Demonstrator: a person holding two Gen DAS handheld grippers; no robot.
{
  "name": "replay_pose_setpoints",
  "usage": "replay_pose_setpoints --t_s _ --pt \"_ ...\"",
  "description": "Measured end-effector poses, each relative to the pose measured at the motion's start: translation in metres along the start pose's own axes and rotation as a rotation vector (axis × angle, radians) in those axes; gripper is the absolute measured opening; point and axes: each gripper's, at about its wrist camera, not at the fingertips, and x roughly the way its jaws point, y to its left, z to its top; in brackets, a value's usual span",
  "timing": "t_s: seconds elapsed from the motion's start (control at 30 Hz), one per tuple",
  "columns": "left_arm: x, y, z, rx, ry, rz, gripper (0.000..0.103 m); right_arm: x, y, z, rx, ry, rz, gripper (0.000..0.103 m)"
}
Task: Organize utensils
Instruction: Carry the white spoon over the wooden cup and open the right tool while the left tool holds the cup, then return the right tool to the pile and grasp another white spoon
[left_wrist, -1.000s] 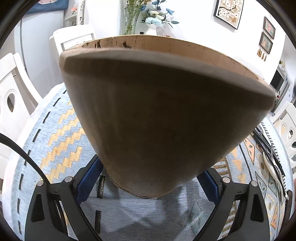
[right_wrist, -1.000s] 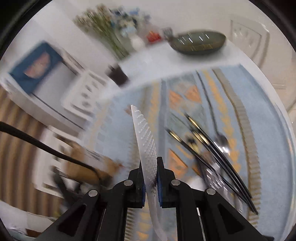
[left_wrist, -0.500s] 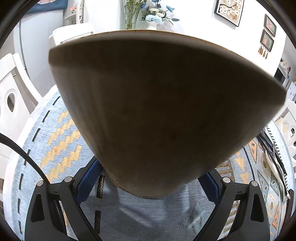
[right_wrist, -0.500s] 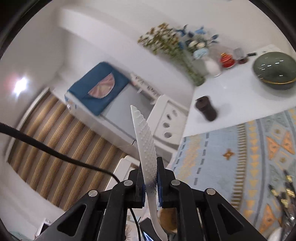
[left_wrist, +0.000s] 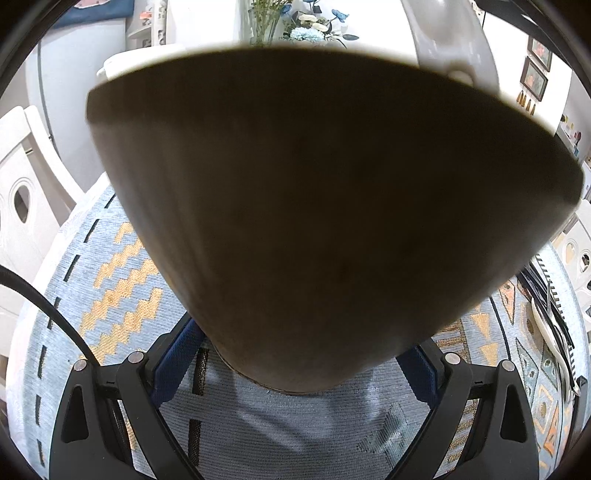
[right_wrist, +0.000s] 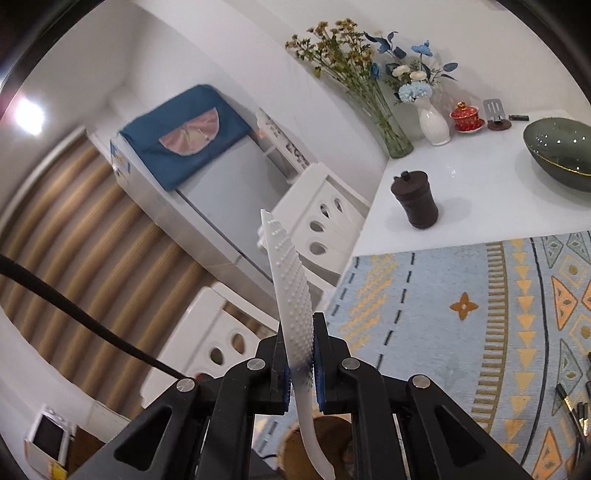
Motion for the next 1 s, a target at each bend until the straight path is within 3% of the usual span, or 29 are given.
replay_pose_setpoints --t_s 0.13,0.23,0.3,0.37,0.5,0.77,0.9,1.0 --pt "0.000 0.000 0.000 0.000 0.000 0.000 0.096 0.000 -0.002 -0.005 0.003 0.026 0.000 0.009" --pt "0.000 0.001 0.000 0.000 0.000 0.000 0.096 -0.001 0.001 -0.006 -0.012 0.074 0.012 0.019" --pt "0.000 0.000 0.000 0.000 0.001 0.001 0.096 -0.006 0.003 -0.006 -0.021 0.073 0.017 0.047" --pt "0.001 -0.001 0.001 0.001 0.002 0.001 0.096 -0.017 0.003 -0.005 -0.016 0.027 0.031 0.058" --pt "0.001 0.000 0.002 0.001 0.002 -0.001 0.096 -0.039 0.001 0.003 0.034 0.011 0.074 0.058" --pt "0.000 0.003 0.001 0.001 0.002 -0.002 0.096 -0.126 -0.001 0.027 0.073 -0.128 0.115 0.061" --pt "-0.001 0.003 0.001 0.001 0.002 -0.002 0.096 -0.167 -0.006 0.028 0.079 -0.178 0.087 0.067" --pt "0.000 0.002 0.001 0.002 0.002 0.000 0.097 -0.197 -0.013 0.021 0.073 -0.188 0.018 0.068"
